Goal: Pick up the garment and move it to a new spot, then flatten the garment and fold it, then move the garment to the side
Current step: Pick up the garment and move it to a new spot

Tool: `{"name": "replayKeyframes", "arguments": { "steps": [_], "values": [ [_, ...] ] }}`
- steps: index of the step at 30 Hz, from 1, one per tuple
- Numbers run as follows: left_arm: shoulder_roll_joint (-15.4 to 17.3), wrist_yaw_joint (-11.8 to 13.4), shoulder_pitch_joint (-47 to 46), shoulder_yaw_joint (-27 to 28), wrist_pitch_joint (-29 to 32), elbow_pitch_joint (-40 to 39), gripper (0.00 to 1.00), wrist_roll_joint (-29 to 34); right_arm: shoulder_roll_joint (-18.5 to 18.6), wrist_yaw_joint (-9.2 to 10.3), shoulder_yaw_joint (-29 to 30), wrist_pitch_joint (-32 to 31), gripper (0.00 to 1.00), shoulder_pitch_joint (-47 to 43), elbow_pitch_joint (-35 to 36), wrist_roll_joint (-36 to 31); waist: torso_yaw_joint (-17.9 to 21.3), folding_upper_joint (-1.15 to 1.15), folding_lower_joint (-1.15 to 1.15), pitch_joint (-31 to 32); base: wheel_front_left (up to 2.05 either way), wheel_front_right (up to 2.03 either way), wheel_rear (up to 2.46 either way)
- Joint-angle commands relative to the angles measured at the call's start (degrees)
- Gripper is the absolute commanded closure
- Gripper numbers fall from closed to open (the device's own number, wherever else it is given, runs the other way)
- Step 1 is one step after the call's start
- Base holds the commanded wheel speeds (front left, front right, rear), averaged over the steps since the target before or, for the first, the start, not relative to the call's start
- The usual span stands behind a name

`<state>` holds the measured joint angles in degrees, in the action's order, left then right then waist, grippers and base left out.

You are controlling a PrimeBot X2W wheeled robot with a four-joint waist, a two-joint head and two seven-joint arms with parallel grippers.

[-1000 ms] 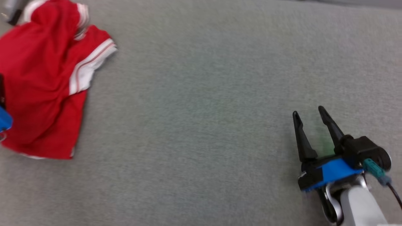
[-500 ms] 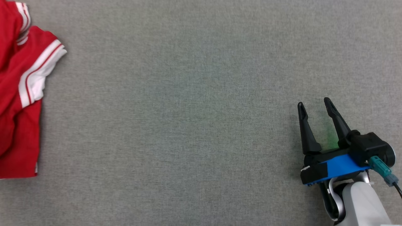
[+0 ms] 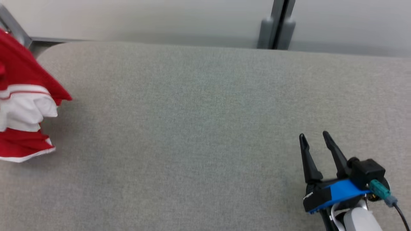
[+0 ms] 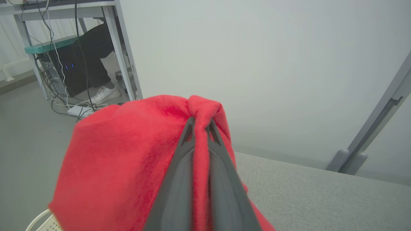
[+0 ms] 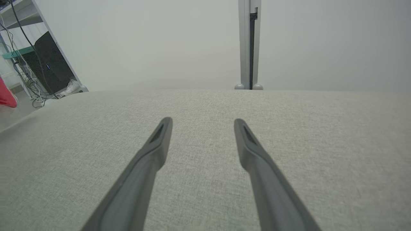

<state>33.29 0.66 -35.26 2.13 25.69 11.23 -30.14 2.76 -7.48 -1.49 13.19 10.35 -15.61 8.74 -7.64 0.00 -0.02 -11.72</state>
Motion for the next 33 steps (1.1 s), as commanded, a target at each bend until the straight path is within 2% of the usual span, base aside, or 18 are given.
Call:
{"name": "replayKeyframes", "arguments": {
  "steps": [1, 9, 16, 22, 26, 29, 30, 31, 32, 33],
  "values": [
    [-0.81, -0.8, -2.59, -1.51, 0.24, -2.66, 1.0, 0.53, 0.22, -0.03, -0.11, 0.46, 0.0, -1.26, -0.75, 0.8, 2.06, 0.0, 0.02, 3.57, 0.0, 0.0, 0.0],
    [-4.81, -4.6, -7.99, -10.09, 4.43, -13.39, 1.0, -0.83, 0.22, -0.03, -0.15, 1.21, 0.0, -2.56, -1.97, 2.93, 5.87, 0.0, 0.02, 7.07, 0.0, 0.0, 0.0],
    [-10.27, -6.39, -7.68, -18.43, 6.17, -17.02, 1.0, -2.96, 0.21, -0.03, -0.5, 1.57, 0.0, -2.04, -2.43, 3.7, 11.01, 0.0, 0.02, 6.35, 0.0, 0.0, 0.0],
    [-14.69, -7.03, -4.56, -25.28, 3.87, -12.7, 1.0, -1.79, 0.21, -0.03, -1.2, 1.75, 0.0, -0.98, -2.48, 4.58, 15.65, 0.0, 0.02, 4.07, 0.0, 0.0, 0.0],
    [-15.63, -7.14, -2.51, -28.16, 1.68, -7.33, 1.0, 0.19, 0.21, -0.03, -1.68, 1.85, 0.0, -0.27, -2.58, 5.18, 17.63, 0.0, 0.02, 2.78, 0.0, 0.0, 0.0],
    [-16.09, -6.01, 0.09, -30.61, -0.86, -0.55, 1.0, 3.25, 0.2, -0.03, -2.06, 1.99, 0.0, 0.07, -2.76, 5.65, 19.12, 0.0, 0.02, 1.86, 0.0, 0.0, 0.0],
    [-16.7, -5.58, 1.22, -31.31, -1.47, 1.88, 0.87, 3.65, 0.21, -0.03, -2.02, 1.98, 0.0, 0.04, -2.87, 5.7, 19.39, 0.0, 0.02, 1.68, 0.0, 0.0, 0.0],
    [-17.11, -5.2, 2.05, -31.86, -2.56, 3.84, 0.39, 4.23, 0.2, -0.03, -1.97, 1.99, 0.0, 0.13, -2.99, 5.75, 19.62, 0.0, 0.02, 1.53, 0.0, 0.0, 0.0],
    [-17.66, -4.87, 2.69, -32.08, -3.78, 5.67, 0.0, 4.51, 0.21, -0.03, -1.88, 2.01, 0.0, 0.19, -3.08, 5.78, 19.74, 0.0, 0.02, 1.46, 0.0, 0.0, 0.0],
    [-18.37, -4.62, 3.7, -32.3, -4.85, 7.33, 0.0, 4.31, 0.2, -0.03, -1.75, 2.04, 0.0, 0.16, -3.1, 5.79, 19.74, 0.0, 0.02, 1.46, 0.0, 0.0, 0.0]
  ]
}}
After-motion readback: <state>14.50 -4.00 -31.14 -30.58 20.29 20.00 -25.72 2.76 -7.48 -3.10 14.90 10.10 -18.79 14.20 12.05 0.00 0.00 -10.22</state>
